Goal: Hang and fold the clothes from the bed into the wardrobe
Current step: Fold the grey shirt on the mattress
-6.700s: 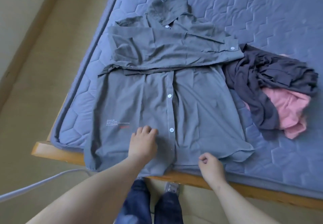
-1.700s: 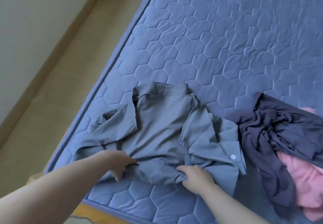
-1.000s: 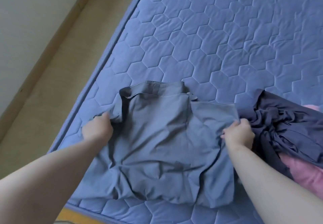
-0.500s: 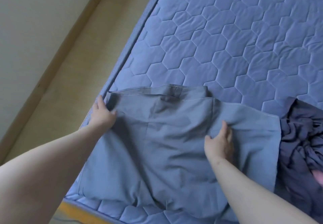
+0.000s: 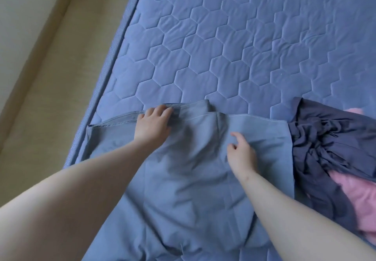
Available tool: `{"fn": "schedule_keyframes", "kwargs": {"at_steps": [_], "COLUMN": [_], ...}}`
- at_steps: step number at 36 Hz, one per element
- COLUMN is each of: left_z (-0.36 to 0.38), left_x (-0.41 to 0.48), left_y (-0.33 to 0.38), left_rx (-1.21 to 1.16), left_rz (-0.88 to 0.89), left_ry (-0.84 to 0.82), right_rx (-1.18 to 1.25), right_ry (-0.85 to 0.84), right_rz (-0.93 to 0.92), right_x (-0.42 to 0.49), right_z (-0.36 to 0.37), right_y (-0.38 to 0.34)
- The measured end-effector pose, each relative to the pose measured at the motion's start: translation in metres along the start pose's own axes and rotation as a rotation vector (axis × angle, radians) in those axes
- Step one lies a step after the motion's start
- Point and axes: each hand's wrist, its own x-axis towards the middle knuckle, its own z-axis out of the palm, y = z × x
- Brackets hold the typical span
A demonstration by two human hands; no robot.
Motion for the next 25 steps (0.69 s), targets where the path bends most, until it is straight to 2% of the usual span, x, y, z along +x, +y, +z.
{"fn": "schedule_keyframes", "kwargs": {"at_steps": [3, 5, 9, 12, 15, 17, 21, 25], "left_z": [0.001, -0.001, -0.003, -0.011, -0.020, -0.022, -0.014, -0.005], "left_x": [0.017, 0.024, 0.031, 0.035, 0.045, 0.054, 0.063, 0.057], "left_y": [0.002, 0.000, -0.011, -0.018, -0.017, -0.016, -0.018, -0.009], "left_rx": [0.081, 0.102, 0.070, -0.016, -0.046, 0.009, 0.137, 0.096], "left_rz": [-0.018, -0.012, 0.026, -0.005, -0.066, -0.094, -0.071, 0.123], "left_ry": [0.020, 0.042, -0.055, -0.015, 0.125, 0.151, -0.031, -0.104], "right_rx": [0.040, 0.080, -0.019, -0.101, 0.004, 0.109, 0.229, 0.274], "right_ry": [-0.027, -0.102, -0.218, -0.098, 0.045, 0.041, -0.168, 0.013], "right_rz": [-0.071, -0.081, -0.059, -0.122, -0.241, -0.259, -0.155, -0.099], "right_x": [0.023, 0.038, 0.065, 0.072, 0.075, 0.078, 0.068, 0.017], "right_z": [0.002, 0.008, 0.021, 0.016, 0.013, 0.014, 0.014, 0.023], "right_y": [-0.020, -0.036, -0.050, -0.055, -0.060, -0.064, -0.064, -0.025]}}
